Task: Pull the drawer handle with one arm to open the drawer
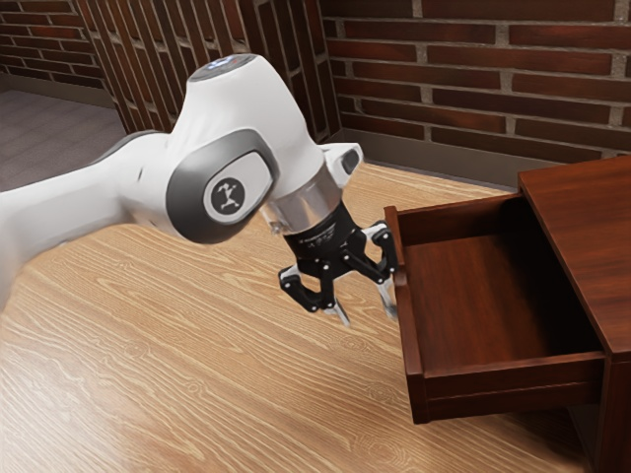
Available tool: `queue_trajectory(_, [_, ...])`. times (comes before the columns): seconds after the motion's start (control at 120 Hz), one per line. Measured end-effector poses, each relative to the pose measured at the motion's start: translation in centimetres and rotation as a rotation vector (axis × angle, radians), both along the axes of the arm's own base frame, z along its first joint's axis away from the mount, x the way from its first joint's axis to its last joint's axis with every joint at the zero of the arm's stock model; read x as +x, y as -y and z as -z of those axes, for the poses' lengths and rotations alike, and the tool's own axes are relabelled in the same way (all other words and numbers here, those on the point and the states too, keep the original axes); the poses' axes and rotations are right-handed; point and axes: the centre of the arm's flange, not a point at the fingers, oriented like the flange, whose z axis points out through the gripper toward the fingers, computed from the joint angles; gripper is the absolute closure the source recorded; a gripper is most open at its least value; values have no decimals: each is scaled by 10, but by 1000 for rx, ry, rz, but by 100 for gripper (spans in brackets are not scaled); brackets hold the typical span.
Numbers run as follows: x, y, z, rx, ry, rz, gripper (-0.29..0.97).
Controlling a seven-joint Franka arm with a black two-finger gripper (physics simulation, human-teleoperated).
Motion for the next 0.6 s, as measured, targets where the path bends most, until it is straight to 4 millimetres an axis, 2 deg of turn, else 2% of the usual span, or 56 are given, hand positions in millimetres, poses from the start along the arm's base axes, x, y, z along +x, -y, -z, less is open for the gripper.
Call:
queue_trajectory(0.167, [-6,7,-17,-2,33,23,36])
queue_trajectory(0.317, [-23,21,-50,-7,92,56,35])
queue_trajectory(0.475, [-32,20,-102,-15,150,62,18])
queue_trajectory(0.6, [-33,16,-108,-9,129,60,10])
